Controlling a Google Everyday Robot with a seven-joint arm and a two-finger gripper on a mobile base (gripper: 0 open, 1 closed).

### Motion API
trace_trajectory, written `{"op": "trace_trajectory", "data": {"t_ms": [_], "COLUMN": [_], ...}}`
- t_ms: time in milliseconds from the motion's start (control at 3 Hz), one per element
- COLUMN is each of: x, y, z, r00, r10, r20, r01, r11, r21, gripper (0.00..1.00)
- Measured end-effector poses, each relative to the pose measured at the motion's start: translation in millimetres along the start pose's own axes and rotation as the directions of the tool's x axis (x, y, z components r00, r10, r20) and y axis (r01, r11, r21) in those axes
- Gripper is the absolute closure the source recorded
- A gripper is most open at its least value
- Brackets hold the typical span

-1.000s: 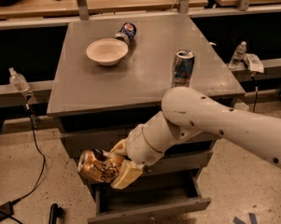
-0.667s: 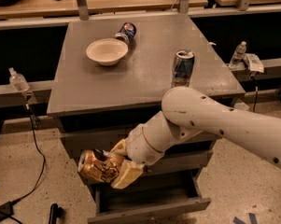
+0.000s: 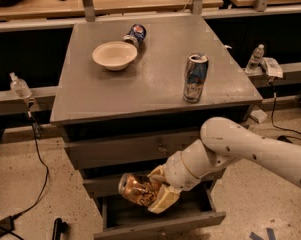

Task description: Place orange can into bottom drawer

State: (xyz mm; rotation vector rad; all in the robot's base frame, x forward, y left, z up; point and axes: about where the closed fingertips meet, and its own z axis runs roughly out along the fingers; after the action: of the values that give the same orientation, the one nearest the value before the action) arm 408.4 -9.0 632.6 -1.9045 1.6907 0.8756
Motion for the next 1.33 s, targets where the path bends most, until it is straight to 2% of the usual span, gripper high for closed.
{"op": "trace_trajectory", "data": {"t_ms": [333, 667, 1000, 1333], "x": [87, 87, 138, 212], "y": [-7, -7, -12, -20], "z": [27, 27, 36, 50], "r00": [0.997, 0.997, 0.988, 0.957], "r10": [0.027, 0.027, 0.127, 0.266], "r20": [0.078, 0.078, 0.093, 0.112], "r01": [-0.023, -0.024, -0.125, -0.269], "r11": [0.9988, 0.9988, 0.9918, 0.963], "r21": [-0.043, -0.043, -0.024, 0.013], "gripper": [1.0, 1.0, 1.0, 1.0]}}
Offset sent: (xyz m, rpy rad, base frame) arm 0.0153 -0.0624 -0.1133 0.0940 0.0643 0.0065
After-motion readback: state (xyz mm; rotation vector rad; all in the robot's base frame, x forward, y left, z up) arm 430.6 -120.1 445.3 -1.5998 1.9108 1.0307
